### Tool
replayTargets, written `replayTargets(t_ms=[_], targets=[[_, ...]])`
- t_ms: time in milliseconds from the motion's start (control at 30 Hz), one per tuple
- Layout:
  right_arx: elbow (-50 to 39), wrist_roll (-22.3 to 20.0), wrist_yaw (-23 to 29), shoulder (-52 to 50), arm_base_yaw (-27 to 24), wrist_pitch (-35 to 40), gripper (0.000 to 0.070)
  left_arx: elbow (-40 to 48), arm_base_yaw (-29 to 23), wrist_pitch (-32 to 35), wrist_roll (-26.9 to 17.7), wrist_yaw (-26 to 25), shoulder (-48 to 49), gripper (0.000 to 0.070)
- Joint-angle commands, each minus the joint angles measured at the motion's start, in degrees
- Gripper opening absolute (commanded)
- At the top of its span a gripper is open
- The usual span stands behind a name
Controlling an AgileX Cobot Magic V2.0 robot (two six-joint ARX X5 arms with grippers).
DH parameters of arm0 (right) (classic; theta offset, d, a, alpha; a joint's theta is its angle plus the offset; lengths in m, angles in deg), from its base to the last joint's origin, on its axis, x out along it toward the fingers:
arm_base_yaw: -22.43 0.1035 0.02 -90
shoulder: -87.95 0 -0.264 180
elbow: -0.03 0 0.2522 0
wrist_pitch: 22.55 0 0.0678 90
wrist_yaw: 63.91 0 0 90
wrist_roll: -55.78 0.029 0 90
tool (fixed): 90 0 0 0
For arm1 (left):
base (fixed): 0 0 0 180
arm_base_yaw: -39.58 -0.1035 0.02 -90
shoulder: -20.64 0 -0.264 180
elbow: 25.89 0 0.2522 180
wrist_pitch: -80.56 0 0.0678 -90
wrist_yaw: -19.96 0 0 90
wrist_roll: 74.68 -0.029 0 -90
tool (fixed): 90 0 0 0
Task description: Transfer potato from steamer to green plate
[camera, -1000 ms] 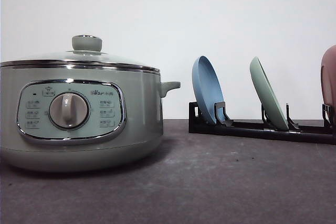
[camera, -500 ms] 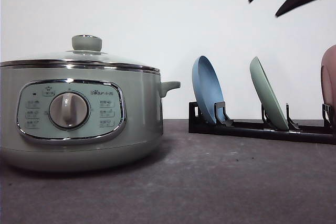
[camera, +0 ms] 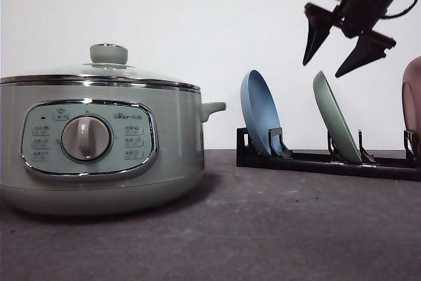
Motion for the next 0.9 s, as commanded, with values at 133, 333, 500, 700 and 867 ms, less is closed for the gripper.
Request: replayTargets(t_ms=[133,333,500,700,867], targets=[[1.46,1.73,0.02,3.23,0.33,1.28,0.0377,-1.25,0.20,0.45,-0.33,-0.11,-0.35,0.0632],[1.46,1.79,0.00,3.77,0.37,1.59,0.0236,-1.25,0.20,0.44,-0.33,-0.11,-0.35,0.0632],[1.46,1.79,-0.02,3.77,0.37,1.58,0.0111,-1.25,0.20,0.44,-0.33,-0.11,-0.35,0.0632],[1.46,1.95,-0.36,3.77,0.37,2.03,0.0028,-1.25,0.20,0.44,-0.33,-0.11,-0.35,0.0632],[1.46,2.52,-1.96,3.70,0.37,2.60,0.0009,-1.25,0.20,0.44,-0.33,-0.10,-0.35,0.0632]])
